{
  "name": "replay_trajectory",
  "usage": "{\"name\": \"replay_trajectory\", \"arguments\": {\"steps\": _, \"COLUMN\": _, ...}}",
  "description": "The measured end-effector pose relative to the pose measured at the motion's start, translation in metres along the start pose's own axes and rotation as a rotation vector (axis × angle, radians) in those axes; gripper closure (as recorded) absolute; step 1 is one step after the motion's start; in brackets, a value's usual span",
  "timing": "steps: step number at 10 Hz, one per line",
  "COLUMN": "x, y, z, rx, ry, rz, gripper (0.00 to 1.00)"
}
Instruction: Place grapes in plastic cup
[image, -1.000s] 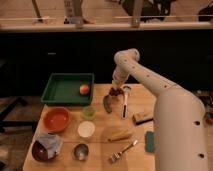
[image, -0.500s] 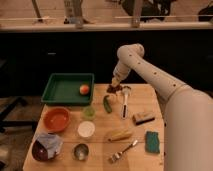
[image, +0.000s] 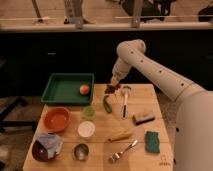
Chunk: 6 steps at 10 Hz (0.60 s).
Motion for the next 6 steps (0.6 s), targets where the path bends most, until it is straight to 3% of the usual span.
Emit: {"name": "replay_trajectory", "arguments": {"steps": 6, "x": -0.0030, "y": 0.0037, "z": 0.0007, "rx": -0.004, "ry": -0.006, "rz": -0.017, "gripper": 1.00}}
